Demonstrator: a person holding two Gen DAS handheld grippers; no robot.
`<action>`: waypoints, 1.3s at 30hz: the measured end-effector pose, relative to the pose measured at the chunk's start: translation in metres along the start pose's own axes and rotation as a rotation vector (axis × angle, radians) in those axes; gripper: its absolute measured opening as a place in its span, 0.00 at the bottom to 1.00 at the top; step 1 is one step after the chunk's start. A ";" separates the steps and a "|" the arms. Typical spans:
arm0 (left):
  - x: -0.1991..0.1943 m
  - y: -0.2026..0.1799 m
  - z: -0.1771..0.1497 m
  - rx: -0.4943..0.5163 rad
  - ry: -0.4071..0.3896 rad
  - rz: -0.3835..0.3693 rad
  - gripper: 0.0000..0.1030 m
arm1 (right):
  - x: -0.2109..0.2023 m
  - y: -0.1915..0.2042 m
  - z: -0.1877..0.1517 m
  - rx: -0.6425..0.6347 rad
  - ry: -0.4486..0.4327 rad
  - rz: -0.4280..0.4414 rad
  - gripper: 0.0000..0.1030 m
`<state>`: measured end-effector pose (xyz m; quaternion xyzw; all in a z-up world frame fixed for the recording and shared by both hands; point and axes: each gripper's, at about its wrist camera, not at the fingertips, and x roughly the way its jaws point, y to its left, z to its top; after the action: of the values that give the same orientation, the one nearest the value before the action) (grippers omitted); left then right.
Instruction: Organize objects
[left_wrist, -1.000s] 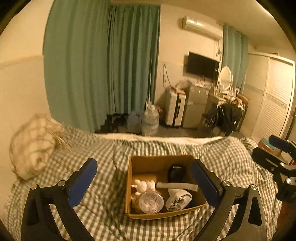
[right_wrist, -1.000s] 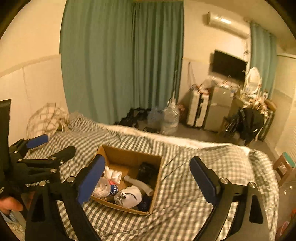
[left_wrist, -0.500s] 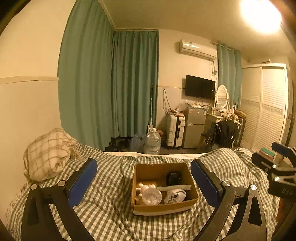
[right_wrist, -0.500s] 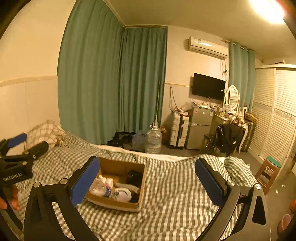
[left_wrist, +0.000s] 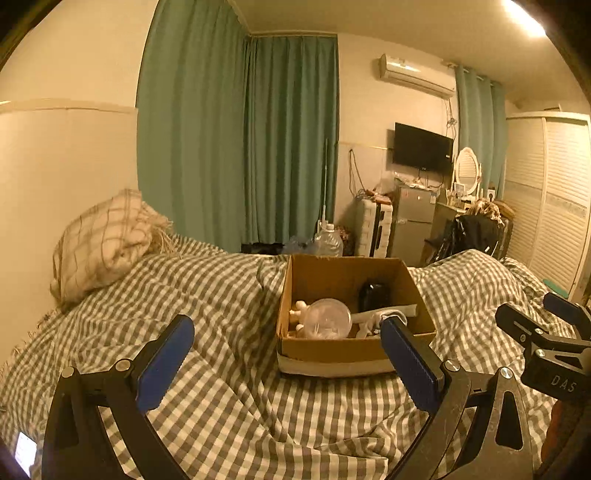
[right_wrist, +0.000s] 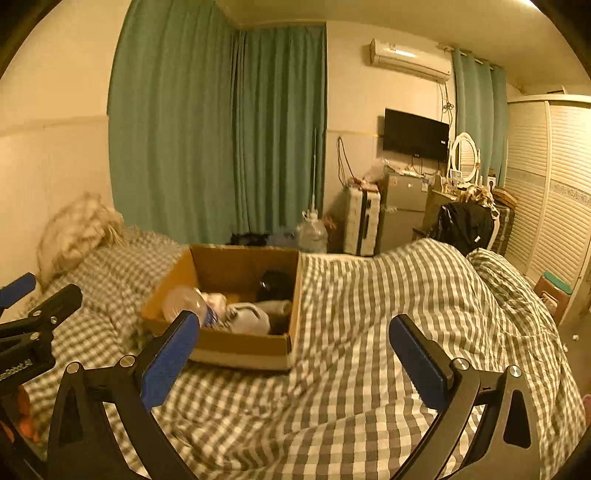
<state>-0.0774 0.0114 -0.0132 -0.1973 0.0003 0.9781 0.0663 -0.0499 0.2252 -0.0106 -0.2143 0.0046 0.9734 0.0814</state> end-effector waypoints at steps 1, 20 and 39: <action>0.001 0.000 0.000 0.002 0.002 -0.002 1.00 | 0.001 -0.001 0.000 0.001 0.002 -0.002 1.00; 0.000 -0.008 -0.004 0.027 0.012 -0.019 1.00 | 0.001 0.003 -0.002 -0.023 0.003 -0.016 1.00; -0.001 -0.008 -0.007 0.027 0.016 -0.016 1.00 | 0.002 0.004 -0.005 -0.024 0.010 -0.017 1.00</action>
<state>-0.0732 0.0193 -0.0190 -0.2042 0.0122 0.9758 0.0767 -0.0503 0.2217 -0.0164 -0.2201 -0.0086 0.9715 0.0872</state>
